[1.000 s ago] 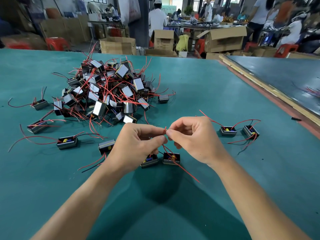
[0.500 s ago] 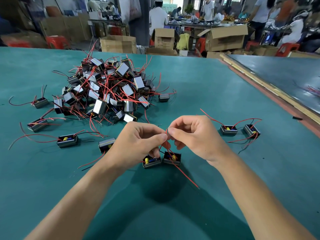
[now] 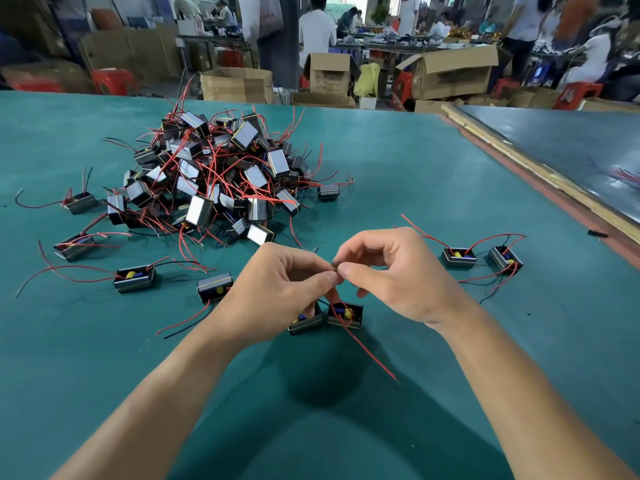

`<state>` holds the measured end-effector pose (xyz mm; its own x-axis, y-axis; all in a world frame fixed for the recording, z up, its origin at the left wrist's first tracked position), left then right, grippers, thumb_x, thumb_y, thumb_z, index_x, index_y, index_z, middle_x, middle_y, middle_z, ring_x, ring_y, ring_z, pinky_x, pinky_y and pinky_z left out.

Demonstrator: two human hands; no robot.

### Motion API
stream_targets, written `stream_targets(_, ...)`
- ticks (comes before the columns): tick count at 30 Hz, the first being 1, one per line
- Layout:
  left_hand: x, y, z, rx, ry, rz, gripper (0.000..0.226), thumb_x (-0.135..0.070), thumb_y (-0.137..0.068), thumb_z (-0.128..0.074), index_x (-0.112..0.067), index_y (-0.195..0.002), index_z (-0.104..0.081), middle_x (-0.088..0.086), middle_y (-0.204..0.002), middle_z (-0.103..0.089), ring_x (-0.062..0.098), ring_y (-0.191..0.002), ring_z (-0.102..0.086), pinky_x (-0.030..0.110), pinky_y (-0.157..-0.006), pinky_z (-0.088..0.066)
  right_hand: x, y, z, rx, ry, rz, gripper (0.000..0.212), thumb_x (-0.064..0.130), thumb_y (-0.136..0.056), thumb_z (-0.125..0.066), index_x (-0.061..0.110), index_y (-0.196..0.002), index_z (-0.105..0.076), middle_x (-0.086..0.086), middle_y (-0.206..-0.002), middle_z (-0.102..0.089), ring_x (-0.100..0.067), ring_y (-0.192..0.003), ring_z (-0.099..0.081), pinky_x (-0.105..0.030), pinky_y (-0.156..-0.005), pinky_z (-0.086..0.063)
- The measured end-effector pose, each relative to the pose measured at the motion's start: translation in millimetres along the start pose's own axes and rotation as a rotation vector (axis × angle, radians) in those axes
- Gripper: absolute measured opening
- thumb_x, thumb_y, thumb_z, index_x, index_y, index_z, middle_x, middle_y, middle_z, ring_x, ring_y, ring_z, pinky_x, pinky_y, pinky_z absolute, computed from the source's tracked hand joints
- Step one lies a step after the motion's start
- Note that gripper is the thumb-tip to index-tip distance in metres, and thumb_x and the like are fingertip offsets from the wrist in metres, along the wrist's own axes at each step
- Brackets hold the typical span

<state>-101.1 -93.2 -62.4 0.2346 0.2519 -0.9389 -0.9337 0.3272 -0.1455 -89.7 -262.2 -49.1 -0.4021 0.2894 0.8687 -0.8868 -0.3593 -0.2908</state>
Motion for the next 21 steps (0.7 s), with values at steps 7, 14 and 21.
stream_targets(7,-1.7,0.3,-3.1,0.070,0.090,0.043,0.021,-0.006,-0.094,-0.060,-0.011,-0.079,-0.073,0.004,-0.070,-0.072,0.014,-0.050,-0.051,0.020,-0.052,-0.046,1.1,2.6,-1.0,0.073,-0.053,-0.011,0.006,0.011,-0.083,-0.060,0.012,-0.079,-0.064,-0.014,-0.069,-0.058,-0.017,-0.065,-0.056,-0.029,-0.059,-0.053)
stream_targets(14,1.6,0.0,-6.7,0.063,0.025,-0.007,0.017,-0.012,-0.092,-0.066,-0.018,-0.079,-0.075,0.001,-0.069,-0.072,0.015,-0.051,-0.050,0.027,-0.050,-0.043,-2.2,0.5,1.2,0.084,-0.158,-0.126,0.012,0.016,-0.078,-0.064,0.014,-0.067,-0.067,0.003,-0.060,-0.062,-0.014,-0.056,-0.055,-0.029,-0.056,-0.052)
stream_targets(21,3.6,-1.1,-2.8,0.018,0.025,-0.018,0.019,-0.009,-0.094,-0.063,-0.018,-0.081,-0.074,0.001,-0.070,-0.072,0.013,-0.048,-0.050,0.031,-0.050,-0.042,-6.1,0.3,4.6,0.059,-0.170,-0.165,0.008,0.017,-0.076,-0.067,0.012,-0.071,-0.071,-0.010,-0.068,-0.064,-0.019,-0.060,-0.059,-0.031,-0.058,-0.053)
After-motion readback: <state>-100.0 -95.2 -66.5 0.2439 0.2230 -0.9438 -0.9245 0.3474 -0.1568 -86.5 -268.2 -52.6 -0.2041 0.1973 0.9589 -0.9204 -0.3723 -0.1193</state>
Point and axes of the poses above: each hand's wrist, its own y-axis away from the middle knuckle, its own z-axis out of the back of the hand, x = y × z, the point moved 3 cm from there along -y, towards the middle knuckle
